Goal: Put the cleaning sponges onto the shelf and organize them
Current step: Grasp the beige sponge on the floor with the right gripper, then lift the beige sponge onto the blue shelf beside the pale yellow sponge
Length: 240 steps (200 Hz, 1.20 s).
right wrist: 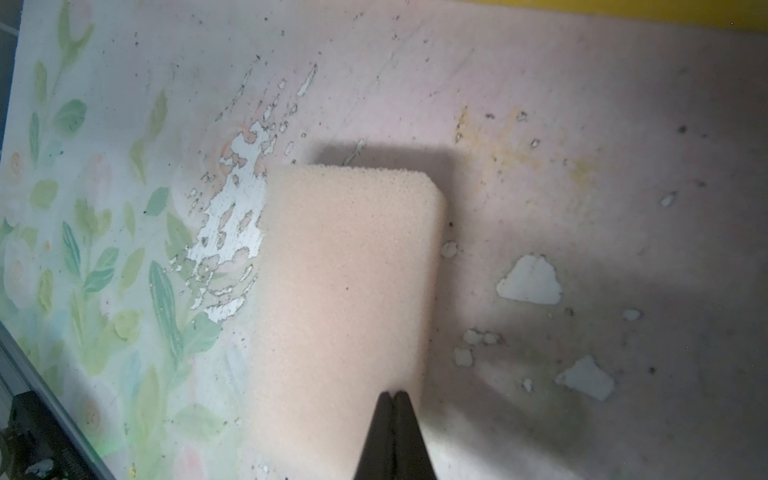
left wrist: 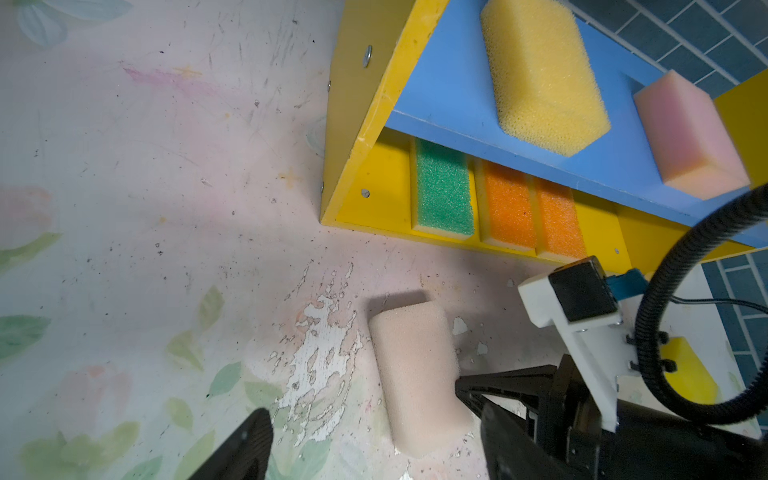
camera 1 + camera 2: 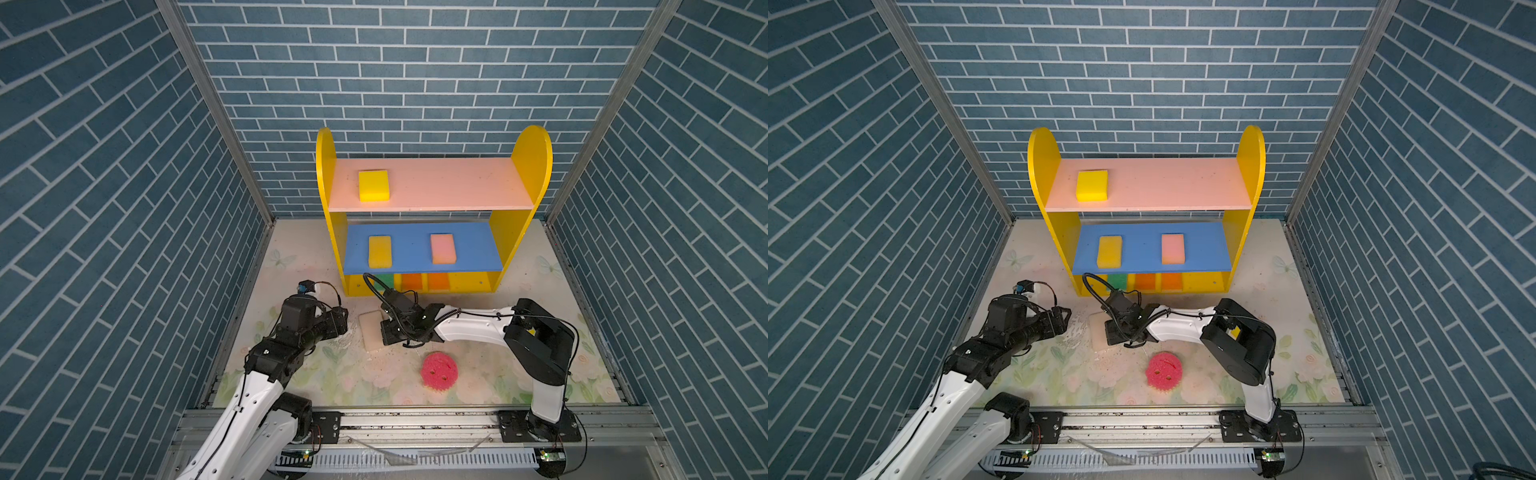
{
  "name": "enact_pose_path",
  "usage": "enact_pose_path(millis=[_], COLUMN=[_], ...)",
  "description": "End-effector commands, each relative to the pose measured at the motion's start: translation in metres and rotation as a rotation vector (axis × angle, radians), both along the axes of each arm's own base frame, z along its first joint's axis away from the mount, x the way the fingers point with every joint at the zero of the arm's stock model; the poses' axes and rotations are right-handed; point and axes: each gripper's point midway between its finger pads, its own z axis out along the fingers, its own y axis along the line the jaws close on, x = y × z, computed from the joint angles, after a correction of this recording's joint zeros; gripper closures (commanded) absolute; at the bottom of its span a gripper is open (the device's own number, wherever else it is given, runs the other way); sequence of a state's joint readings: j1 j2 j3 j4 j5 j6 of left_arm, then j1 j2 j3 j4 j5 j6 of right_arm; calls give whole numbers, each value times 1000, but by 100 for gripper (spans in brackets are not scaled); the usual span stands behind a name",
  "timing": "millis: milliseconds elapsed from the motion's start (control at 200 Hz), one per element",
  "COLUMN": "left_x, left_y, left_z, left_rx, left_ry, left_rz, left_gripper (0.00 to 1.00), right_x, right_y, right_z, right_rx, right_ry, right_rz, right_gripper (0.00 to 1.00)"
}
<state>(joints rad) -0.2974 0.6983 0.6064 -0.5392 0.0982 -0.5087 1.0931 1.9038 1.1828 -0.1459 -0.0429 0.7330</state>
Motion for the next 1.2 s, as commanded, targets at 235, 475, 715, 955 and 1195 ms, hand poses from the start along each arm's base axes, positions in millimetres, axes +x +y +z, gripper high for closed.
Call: enact_pose_path(millis=[235,475,715,955,1195], left_x=[9,9,9,8,8], left_y=[-6,-9,-9,-10,-9], left_z=[4,0,2,4,2], left_rx=[-21,-43,-50,-78,-78], left_ry=[-15,-4,-12,-12,-12], left_rz=[-21,-25,-20,-10,-5], left_gripper=[20,22,22,22,22], right_x=[6,21,62,118,164], right_y=[-43,-63,-91,-103,-96], right_z=[74,121,185,219,219], right_rx=[-50,-17,-21,-19,-59], right_ry=[-143,-223,-390,-499,-513], right_rz=[-6,-38,-120,-234,-261], right_gripper=[100,100,100,100,100])
